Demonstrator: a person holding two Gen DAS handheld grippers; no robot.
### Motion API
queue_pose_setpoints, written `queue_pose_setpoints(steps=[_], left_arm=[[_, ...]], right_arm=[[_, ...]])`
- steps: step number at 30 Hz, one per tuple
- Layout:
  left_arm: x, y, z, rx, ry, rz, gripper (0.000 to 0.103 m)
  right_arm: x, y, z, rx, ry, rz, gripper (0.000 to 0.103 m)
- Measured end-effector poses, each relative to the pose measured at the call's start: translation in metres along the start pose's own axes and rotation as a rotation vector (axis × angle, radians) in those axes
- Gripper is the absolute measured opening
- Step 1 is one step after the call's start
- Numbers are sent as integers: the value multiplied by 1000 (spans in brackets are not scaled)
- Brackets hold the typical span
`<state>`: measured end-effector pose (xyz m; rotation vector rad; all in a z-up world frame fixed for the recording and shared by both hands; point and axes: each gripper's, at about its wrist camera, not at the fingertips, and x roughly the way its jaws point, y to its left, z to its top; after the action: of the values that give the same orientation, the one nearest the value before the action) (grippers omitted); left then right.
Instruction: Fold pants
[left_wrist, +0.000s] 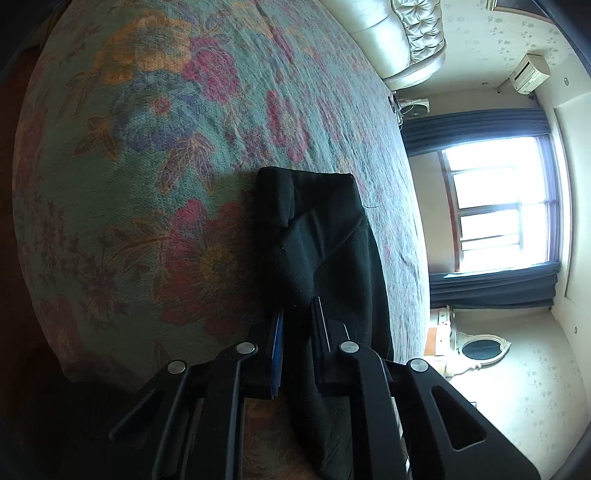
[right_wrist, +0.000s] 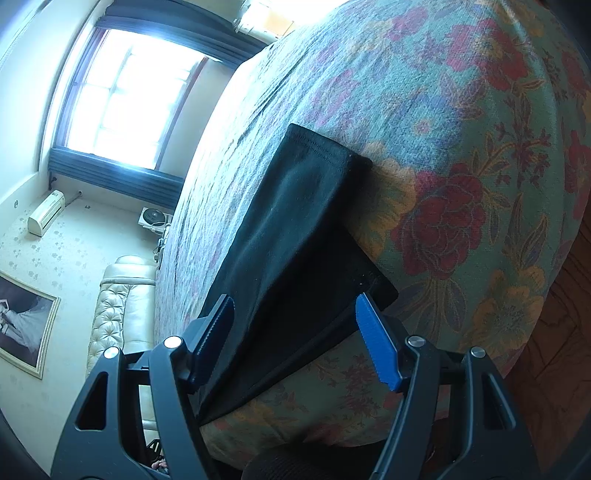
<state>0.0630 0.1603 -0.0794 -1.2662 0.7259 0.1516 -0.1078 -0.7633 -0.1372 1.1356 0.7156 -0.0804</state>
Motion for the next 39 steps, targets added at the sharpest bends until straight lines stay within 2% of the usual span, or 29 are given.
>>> queue_pose_setpoints(steps=[5,13,17,21,31,32,34,35,39], left_arm=[[-10,-4,0,2,-18,-37,9],[-11,-52,12,47,-41,-99,9],[0,-48,28,9,-48,-91,9],[7,-44,30,6,-30,-86,9],[5,-24,28,-22,-9,-71,9],[6,-24,29,-19,-7,-72,9],[8,-26,30,-20,-3,-76,9],[9,-28,31,-20,-2,-80,9],[13,-35,36,-2,-2,-89,9]], right_arm=[[3,6,2,-5,-8,0,68],[-3,18,3,-20,-20,2,68],[-3,31,4,-23,-19,41,69],[8,26,14,69,-15,99,69],[47,5,26,203,-32,39,68],[48,3,26,213,-41,44,64],[51,1,26,215,-55,26,37],[53,1,27,205,-52,17,5],[48,10,24,172,-82,25,6]])
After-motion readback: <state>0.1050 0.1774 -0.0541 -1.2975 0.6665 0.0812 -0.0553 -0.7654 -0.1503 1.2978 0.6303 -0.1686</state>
